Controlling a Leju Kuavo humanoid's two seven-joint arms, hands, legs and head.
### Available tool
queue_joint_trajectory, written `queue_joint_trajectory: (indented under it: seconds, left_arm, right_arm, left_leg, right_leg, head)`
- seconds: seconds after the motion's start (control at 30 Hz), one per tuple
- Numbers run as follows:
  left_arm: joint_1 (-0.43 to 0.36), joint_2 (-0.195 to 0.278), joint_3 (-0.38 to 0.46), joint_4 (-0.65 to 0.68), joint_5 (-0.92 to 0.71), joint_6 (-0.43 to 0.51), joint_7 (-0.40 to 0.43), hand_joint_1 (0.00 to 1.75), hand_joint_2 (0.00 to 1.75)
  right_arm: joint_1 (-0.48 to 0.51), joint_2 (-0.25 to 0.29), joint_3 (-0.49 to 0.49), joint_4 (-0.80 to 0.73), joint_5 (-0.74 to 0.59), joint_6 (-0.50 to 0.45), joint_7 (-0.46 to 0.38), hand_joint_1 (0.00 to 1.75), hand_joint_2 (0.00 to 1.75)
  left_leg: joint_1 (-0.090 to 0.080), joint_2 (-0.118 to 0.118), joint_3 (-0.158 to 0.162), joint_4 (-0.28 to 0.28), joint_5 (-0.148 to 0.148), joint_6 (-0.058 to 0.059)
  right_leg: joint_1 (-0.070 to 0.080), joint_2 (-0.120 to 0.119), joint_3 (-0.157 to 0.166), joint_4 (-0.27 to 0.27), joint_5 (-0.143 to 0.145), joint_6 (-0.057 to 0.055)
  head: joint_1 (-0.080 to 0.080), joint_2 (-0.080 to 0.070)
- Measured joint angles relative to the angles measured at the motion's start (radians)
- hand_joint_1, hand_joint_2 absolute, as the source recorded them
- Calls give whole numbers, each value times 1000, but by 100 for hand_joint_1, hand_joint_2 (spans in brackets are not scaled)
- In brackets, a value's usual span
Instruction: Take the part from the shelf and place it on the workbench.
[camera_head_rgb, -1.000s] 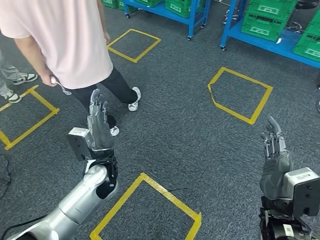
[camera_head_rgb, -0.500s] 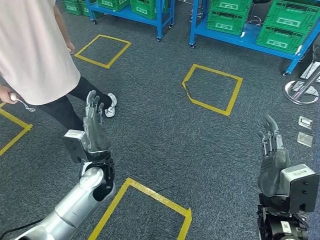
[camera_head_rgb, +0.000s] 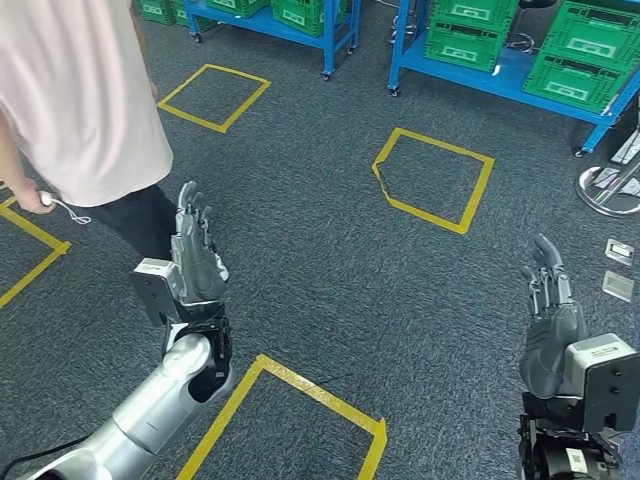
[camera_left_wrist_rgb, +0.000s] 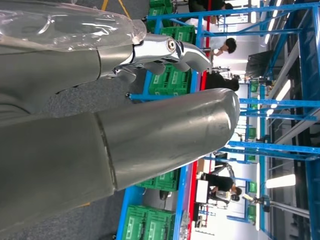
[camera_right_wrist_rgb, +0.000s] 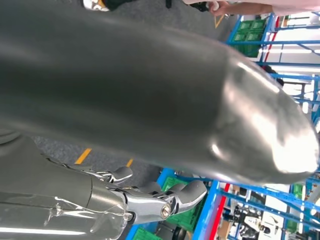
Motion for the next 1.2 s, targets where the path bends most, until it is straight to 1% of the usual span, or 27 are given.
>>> queue_joint_trajectory:
  seconds: [0.37, 0.5, 0.6, 0.63, 0.67, 0.7, 0.73, 0.77, 0.8, 0.83, 0.87, 0.9, 0.93, 0.97, 1.0, 1.03, 1.07, 1.1, 1.13, 1.17, 1.2]
  left_arm:
    - [0, 0, 0, 0, 0, 0, 0, 0, 0]
    - [0, 0, 0, 0, 1, 0, 0, 0, 0]
    - [0, 0, 0, 0, 0, 0, 0, 0, 0]
    - [-1, 0, 0, 0, 0, 0, 0, 0, 0]
    - [-1, 0, 0, 0, 1, 0, 0, 0, 0]
    - [-1, -2, 0, 0, 0, 0, 0, 0, 0]
    - [0, -3, 0, 0, 0, 0, 0, 0, 0]
    - [3, -5, 0, 0, -1, 0, 0, 0, 0]
    - [5, -7, 0, 0, -1, 0, 0, 0, 0]
    - [7, -8, 0, 0, -2, 0, 0, 0, 0]
    - [6, -8, 0, 0, -2, 0, -1, 0, 0]
    - [6, -8, 0, 0, -3, 0, -1, 0, 0]
    - [6, -8, 0, 0, -4, 0, -2, 0, 0]
    - [6, -8, 1, 0, -4, 0, -2, 0, 0]
    - [5, -9, 1, -1, -5, 0, -3, 0, 0]
    - [5, -9, 1, -2, -5, 0, -4, 0, 0]
    - [3, -10, 2, -3, -6, 0, -4, 0, 0]
    - [1, -10, 2, -5, -7, 0, -5, 0, 0]
    - [0, -10, 3, -5, -8, 0, -5, 0, 0]
    - [2, -10, 3, -6, -8, 0, -5, 0, 0]
    - [6, -9, 3, -6, -8, 0, -5, 0, 0]
  right_arm:
    - [0, 0, 0, 0, 0, -2, 0, 0, 0]
    - [0, 0, 0, 0, 0, -2, 0, 0, 0]
    - [0, 0, 0, 0, 0, -2, 0, 0, 0]
    - [0, 0, 0, 0, 0, -2, 0, 0, 0]
    - [1, 0, -1, -1, 0, -2, 0, 0, 0]
    - [1, 0, -1, -2, 0, -3, 0, 0, 0]
    - [3, 0, -2, -3, 0, -3, -1, 0, 0]
    - [6, 0, -2, -3, 0, -3, -1, 0, 0]
    - [9, 0, -2, -2, 0, -3, -2, 0, 0]
    - [11, 0, -2, -1, 0, -3, -2, 0, 0]
    - [12, 0, -1, 0, 0, -3, -2, 0, 0]
    - [12, 0, -1, 0, 0, -3, -2, 0, 0]
    - [13, 0, 0, 1, 0, -2, -3, 0, 0]
    - [15, 0, 0, 1, 0, -2, -3, 0, 0]
    - [14, 0, -1, 0, 0, -3, -4, 0, 0]
    - [14, 0, -2, -1, 0, -3, -5, 0, 0]
    - [13, 0, -3, -3, 1, -3, -6, 0, 0]
    - [12, 0, -4, -4, 2, -2, -6, 0, 0]
    - [12, 0, -4, -5, 2, -2, -6, 0, 0]
    - [13, 0, -4, -5, 3, -2, -6, 0, 0]
    - [13, 0, -4, -5, 3, -2, -6, 0, 0]
  left_leg:
    - [1, 0, 1, -1, 0, 0]
    - [-2, 0, 0, 6, -3, 5]
    - [-2, 0, 0, 6, -3, 6]
    - [-2, 1, 2, 2, -3, 9]
    - [0, 2, 6, -7, -2, 13]
    - [3, 8, 21, -24, 0, 18]
    - [9, 16, 41, -41, -5, 18]
    - [17, 23, 62, -51, -13, 13]
    - [24, 29, 83, -54, -26, 5]
    - [29, 31, 93, -48, -42, -8]
    - [29, 32, 97, -41, -53, -17]
    - [29, 32, 97, -33, -63, -24]
    - [28, 32, 97, -28, -70, -31]
    - [28, 32, 99, -27, -75, -36]
    - [33, 34, 104, -28, -82, -42]
    - [37, 34, 110, -24, -88, -46]
    - [40, 34, 104, 1, -95, -50]
    - [40, 34, 76, 54, -105, -51]
    - [39, 32, 35, 125, -114, -51]
    - [37, 31, -33, 217, -127, -50]
    - [34, 30, -105, 297, -131, -49]
  right_leg:
    - [2, 0, 0, 0, 0, 0]
    - [-2, 1, 2, -7, 3, 5]
    - [-2, 1, 2, -7, 3, 5]
    - [-2, 2, 2, -9, 2, 8]
    - [-1, 3, 4, -11, 2, 11]
    - [-2, -10, -21, 40, -22, 17]
    - [-9, -25, -59, 104, -37, 28]
    - [-17, -42, -86, 147, -37, 39]
    - [-30, -61, -102, 164, -23, 53]
    - [-40, -68, -88, 120, 5, 69]
    - [-42, -73, -56, 63, 22, 77]
    - [-43, -76, -38, 32, 21, 75]
    - [-39, -75, -31, 28, 6, 67]
    - [-35, -72, -28, 30, -3, 52]
    - [-32, -67, -24, 33, -13, 35]
    - [-29, -62, -15, 33, -22, 24]
    - [-28, -58, -1, 31, -32, 15]
    - [-28, -55, 16, 28, -42, 7]
    - [-27, -54, 30, 24, -51, 2]
    - [-26, -52, 45, 21, -62, -2]
    - [-25, -49, 60, 19, -75, -5]
  head:
    - [0, 0]
    - [0, 0]
    - [0, 0]
    - [0, 0]
    - [0, 0]
    - [2, 0]
    - [5, 0]
    - [8, 0]
    - [11, 0]
    - [12, 0]
    - [16, 0]
    - [16, 0]
    - [14, 0]
    - [11, 0]
    - [6, 0]
    - [2, 0]
    - [-1, 0]
    - [-3, 0]
    - [-7, 0]
    - [-10, 0]
    - [-11, 0]
